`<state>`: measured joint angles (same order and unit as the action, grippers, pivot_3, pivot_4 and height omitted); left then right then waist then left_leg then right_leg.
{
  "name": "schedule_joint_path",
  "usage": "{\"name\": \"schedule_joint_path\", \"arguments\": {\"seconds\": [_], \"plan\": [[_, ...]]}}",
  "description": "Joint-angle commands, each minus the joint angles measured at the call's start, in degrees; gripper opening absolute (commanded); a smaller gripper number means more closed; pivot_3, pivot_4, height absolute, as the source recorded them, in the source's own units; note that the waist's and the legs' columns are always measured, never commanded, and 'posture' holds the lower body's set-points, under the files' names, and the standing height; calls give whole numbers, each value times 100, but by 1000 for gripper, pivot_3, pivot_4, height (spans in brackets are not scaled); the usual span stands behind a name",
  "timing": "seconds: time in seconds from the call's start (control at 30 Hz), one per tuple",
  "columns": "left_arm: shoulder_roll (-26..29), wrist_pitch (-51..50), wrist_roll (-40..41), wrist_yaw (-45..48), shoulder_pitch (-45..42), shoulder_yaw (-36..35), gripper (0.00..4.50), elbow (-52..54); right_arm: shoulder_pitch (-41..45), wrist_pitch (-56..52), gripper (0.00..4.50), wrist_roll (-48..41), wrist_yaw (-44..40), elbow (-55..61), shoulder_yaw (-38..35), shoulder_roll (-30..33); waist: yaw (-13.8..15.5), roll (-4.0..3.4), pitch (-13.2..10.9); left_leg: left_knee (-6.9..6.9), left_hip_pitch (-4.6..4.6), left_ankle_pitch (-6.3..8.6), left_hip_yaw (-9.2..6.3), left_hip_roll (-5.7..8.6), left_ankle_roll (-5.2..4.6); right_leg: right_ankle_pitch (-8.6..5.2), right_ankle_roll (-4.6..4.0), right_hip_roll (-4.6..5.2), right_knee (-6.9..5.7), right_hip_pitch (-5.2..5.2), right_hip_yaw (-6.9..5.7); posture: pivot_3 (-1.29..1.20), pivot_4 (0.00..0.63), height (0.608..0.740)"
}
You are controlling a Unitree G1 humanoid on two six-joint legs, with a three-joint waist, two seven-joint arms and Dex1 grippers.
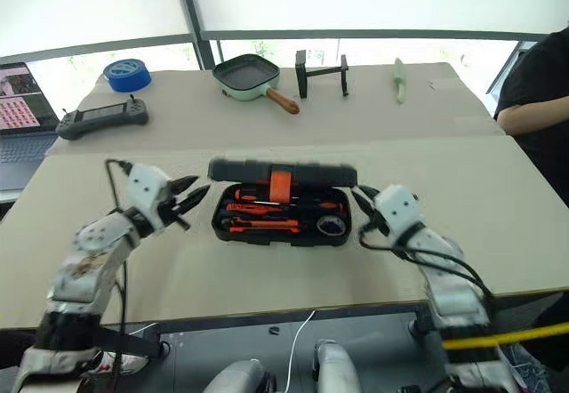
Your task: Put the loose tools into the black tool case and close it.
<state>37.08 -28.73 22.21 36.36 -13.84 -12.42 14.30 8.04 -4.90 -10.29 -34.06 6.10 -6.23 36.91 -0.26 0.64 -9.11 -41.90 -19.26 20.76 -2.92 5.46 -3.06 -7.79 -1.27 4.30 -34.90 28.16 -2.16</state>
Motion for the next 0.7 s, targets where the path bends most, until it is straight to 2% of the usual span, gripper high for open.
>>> {"name": "schedule_joint_path", "arguments": {"seconds": [0.03, 0.1, 0.17, 0.23, 0.3, 0.43, 0.47, 0.5, 0.57, 0.6, 0.7], "plan": [[868, -1109, 1129, 767, 266, -780, 2739, 875, -367, -1014, 1623, -1222, -1036, 1210, -765, 803, 1, -2, 1, 0, 7, 0, 3, 0, 0, 0, 0, 0, 1, -4, 2, 0, 150, 740], [1285, -1184, 1150, 1128, 444, -849, 2739, 651, -737, -1326, 1623, -1545, -1554, 1448, -870, 1184, 8, -3, 2, 19, 35, 2, 1, -4, 0, -5, -3, -4, 5, -29, 2, 0, 150, 740], [1556, -962, 925, 1368, 416, -702, 2739, 213, -1032, -1609, 1623, -1882, -1985, 1648, -921, 1453, 20, 0, -1, 66, 115, 4, -3, -17, -1, -18, -8, -16, 37, -113, -3, 0, 150, 740], [1588, -319, 283, 1460, -256, -53, 2739, -826, -1360, -1700, 1623, -1886, -2461, 1837, -658, 1762, 95, -5, -4, 119, 184, 10, -5, -31, -12, -33, 14, -31, 89, -185, -9, 0, 150, 740], [1462, 225, -294, 1600, -1077, 636, 2739, -1804, -1405, -1600, 1623, -1715, -2646, 1976, -300, 1852, 139, 6, -6, 117, 196, 13, -6, -29, -18, -52, 43, -31, 86, -204, -18, 0, 150, 740], [843, 1405, -1155, 1826, -2501, 1527, 1668, -3503, -898, -1743, 578, -1557, -2494, 2055, 261, 1646, 159, 25, -7, 94, 186, 12, -2, -19, -16, -19, 8, -13, 87, -200, -13, 0, 150, 740], [709, 1651, -1333, 1872, -2763, 1692, 1204, -3871, -783, -1710, 163, -1442, -2487, 2029, 407, 1622, 156, 28, -6, 93, 185, 12, -2, -15, -16, -17, 10, -7, 87, -197, -15, 0, 150, 740], [510, 2002, -1575, 1911, -3076, 1917, 941, -4313, -633, -1670, 0, -1288, -2470, 1959, 599, 1573, 152, 32, -8, 86, 182, 12, -2, -12, -16, -15, 12, -5, 85, -193, -16, 0, 150, 740], [130, 2617, -1908, 1991, -3567, 2227, 218, -5098, -400, -1665, 0, -1090, -2422, 1818, 882, 1455, 143, 38, -6, 85, 173, 12, -3, -10, -16, -16, 14, -6, 89, -183, -19, 0, 150, 740], [-60, 2893, -2041, 1998, -3767, 2340, 46, -5427, -313, -1621, 0, -977, -2436, 1745, 1018, 1418, 130, 39, -7, 86, 169, 12, -3, -9, -16, -16, 15, -7, 88, -180, -22, 0, 150, 740], [-455, 3456, -2338, 1931, -4163, 2516, 46, -6206, -158, -1442, 0, -680, -2509, 1538, 1312, 1357, 96, 39, -7, 81, 130, 11, -7, -7, -17, -14, 18, -5, 85, -153, -32, 0, 150, 740]]}}
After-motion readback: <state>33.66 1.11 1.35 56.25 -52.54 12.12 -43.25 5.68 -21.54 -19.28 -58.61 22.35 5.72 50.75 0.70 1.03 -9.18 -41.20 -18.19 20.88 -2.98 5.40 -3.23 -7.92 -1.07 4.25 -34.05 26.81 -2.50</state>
